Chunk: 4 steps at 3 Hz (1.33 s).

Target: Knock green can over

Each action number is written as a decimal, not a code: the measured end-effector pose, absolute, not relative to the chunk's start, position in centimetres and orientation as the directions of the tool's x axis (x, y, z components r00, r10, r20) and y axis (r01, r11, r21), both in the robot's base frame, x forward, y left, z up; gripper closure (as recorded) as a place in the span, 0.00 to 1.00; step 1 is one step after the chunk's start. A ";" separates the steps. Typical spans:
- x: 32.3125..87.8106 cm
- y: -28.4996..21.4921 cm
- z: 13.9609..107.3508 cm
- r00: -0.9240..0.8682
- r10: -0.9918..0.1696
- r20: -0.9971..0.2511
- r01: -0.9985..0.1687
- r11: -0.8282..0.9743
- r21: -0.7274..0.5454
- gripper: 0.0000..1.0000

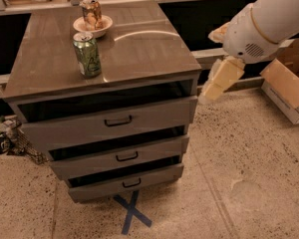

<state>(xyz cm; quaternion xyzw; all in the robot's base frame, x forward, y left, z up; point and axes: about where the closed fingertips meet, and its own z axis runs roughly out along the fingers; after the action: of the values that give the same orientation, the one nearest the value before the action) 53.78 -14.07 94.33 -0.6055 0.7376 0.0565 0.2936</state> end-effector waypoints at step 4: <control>62.9 -0.5 91.0 0.094 -0.572 -0.815 -0.955 0.180 -0.236 0.00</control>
Offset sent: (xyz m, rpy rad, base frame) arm 0.0992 0.1383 -0.0087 0.4260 -0.1399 0.2315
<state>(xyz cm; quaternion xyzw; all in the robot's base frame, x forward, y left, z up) 62.92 -0.52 90.97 -0.6006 0.6355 0.2221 0.4314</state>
